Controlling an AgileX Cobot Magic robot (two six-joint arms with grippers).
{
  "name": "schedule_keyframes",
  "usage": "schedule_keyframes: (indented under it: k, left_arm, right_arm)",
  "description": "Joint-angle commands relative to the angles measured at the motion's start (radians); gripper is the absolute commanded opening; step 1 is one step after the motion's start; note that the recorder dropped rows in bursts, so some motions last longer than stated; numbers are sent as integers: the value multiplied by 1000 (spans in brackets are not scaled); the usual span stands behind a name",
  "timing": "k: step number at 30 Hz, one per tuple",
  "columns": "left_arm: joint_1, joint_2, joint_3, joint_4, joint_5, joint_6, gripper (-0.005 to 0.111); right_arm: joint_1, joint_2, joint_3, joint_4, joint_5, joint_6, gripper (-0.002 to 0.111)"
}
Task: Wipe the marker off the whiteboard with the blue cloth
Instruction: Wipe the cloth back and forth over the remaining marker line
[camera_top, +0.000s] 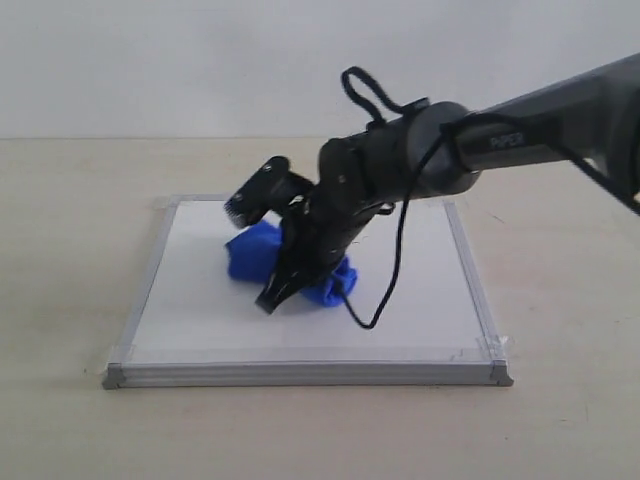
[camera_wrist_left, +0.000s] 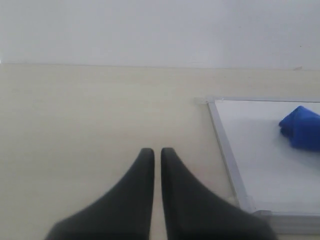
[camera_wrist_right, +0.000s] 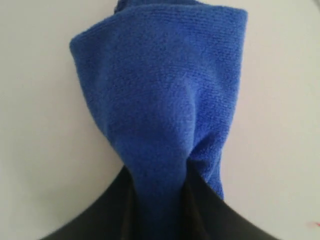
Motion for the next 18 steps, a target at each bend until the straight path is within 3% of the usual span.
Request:
schedule_keyframes:
  k: [1,5,11,14,18]
  left_arm:
    - [1,-3,4,3,-7,-7,5]
    - [1,-3,4,3,-7,-7,5]
    - [1,-3,4,3,-7,-7,5]
    - [1,-3,4,3,-7,-7,5]
    - [1,-3,4,3,-7,-7,5]
  right_arm:
    - [82,41,-7,133,118,-110,0]
    - [24,41,-27,11,97,-14,0]
    - [-126,43,-67,-435,119,437,0]
    - [-163,43,-87,-446,152,469,0]
    - [-141,52,-87,-348,187,410,0]
